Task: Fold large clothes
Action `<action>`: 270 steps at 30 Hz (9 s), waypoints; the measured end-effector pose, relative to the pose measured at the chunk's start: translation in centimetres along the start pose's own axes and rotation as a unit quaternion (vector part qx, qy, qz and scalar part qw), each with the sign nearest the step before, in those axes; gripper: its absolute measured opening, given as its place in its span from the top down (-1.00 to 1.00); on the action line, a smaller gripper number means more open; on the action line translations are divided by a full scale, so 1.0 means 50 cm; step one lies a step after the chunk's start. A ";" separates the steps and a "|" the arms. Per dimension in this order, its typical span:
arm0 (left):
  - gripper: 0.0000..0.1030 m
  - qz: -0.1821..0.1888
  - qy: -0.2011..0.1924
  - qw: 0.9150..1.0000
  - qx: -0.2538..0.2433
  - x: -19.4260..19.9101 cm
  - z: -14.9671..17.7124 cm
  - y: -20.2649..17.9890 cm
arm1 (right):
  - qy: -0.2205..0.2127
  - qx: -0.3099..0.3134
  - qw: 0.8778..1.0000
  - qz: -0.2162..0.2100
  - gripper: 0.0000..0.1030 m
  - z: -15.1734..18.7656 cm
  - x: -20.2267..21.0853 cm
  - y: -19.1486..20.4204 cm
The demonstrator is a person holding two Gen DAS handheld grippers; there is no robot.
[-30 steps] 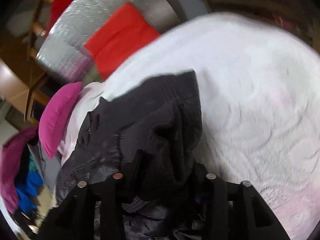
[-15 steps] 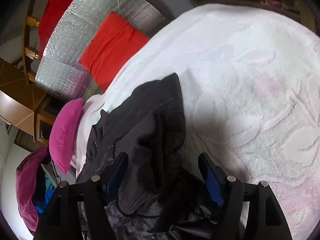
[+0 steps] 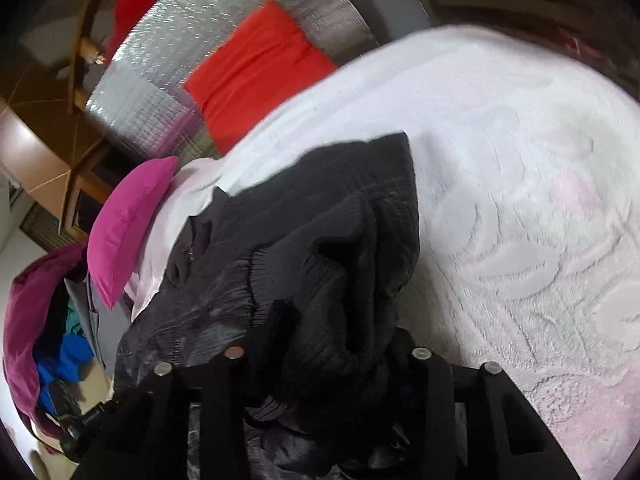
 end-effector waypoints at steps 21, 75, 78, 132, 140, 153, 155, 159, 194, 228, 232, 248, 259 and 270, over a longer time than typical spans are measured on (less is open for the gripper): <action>0.31 -0.145 -0.012 0.983 -0.115 -0.001 -0.002 -0.046 | 0.006 -0.057 0.998 0.000 -0.36 -0.017 0.029 -0.032; -0.13 -0.148 0.003 0.984 -0.102 -0.004 0.009 -0.019 | -0.009 -0.031 0.998 0.048 -0.20 -0.012 0.007 -0.042; -0.16 -0.129 -0.002 0.988 -0.090 0.006 -0.005 -0.014 | -0.023 -0.046 0.998 0.034 -0.22 -0.022 0.025 -0.044; -0.23 -0.132 0.039 0.989 -0.058 0.034 0.072 -0.004 | 0.065 -0.018 0.998 0.000 0.15 0.082 0.007 0.065; -0.23 -0.140 -0.020 0.984 -0.105 0.096 0.062 -0.063 | 0.027 0.036 0.997 -0.062 0.13 0.085 0.054 0.146; -0.23 -0.158 -0.059 0.970 -0.174 0.107 0.058 -0.140 | 0.096 0.057 0.994 -0.009 0.26 0.141 -0.062 0.161; -0.23 -0.159 -0.059 0.970 -0.175 0.104 0.057 -0.143 | 0.095 0.060 0.994 -0.012 0.25 0.138 -0.056 0.165; -0.23 -0.159 -0.058 0.970 -0.174 0.102 0.063 -0.151 | 0.077 0.061 0.995 -0.035 0.22 0.128 -0.023 0.179; -0.23 -0.214 -0.046 0.973 -0.073 0.251 0.206 0.084 | -0.018 0.043 0.998 -0.029 -0.35 0.120 0.301 -0.013; -0.42 -0.034 0.125 0.992 0.004 0.271 0.534 0.054 | 0.130 0.126 0.983 0.022 0.40 0.485 0.355 -0.113; -0.43 -0.041 0.146 0.988 -0.003 0.253 0.556 0.048 | 0.154 0.105 0.981 0.047 0.29 0.487 0.328 -0.144; 0.67 0.022 0.115 0.993 -0.032 0.289 0.575 -0.012 | 0.102 0.211 0.972 -0.008 0.62 0.466 0.430 -0.046; -0.49 -0.023 0.188 0.982 -0.007 0.226 0.608 0.025 | 0.179 0.150 0.972 0.020 0.14 0.473 0.367 -0.136; 0.84 0.034 0.161 0.986 -0.030 0.286 0.608 0.020 | 0.155 0.235 0.959 0.021 0.62 0.474 0.428 -0.097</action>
Point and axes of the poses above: each gripper's, at about its wrist camera, not at the fingertips, and x roughly against the way its jaws point, y to its left, z to its underside, the point moved 5 cm from there along -x, roughly the way its jaws point, and after that the axes turned 7 degrees about -x, right-handed, at the moved point
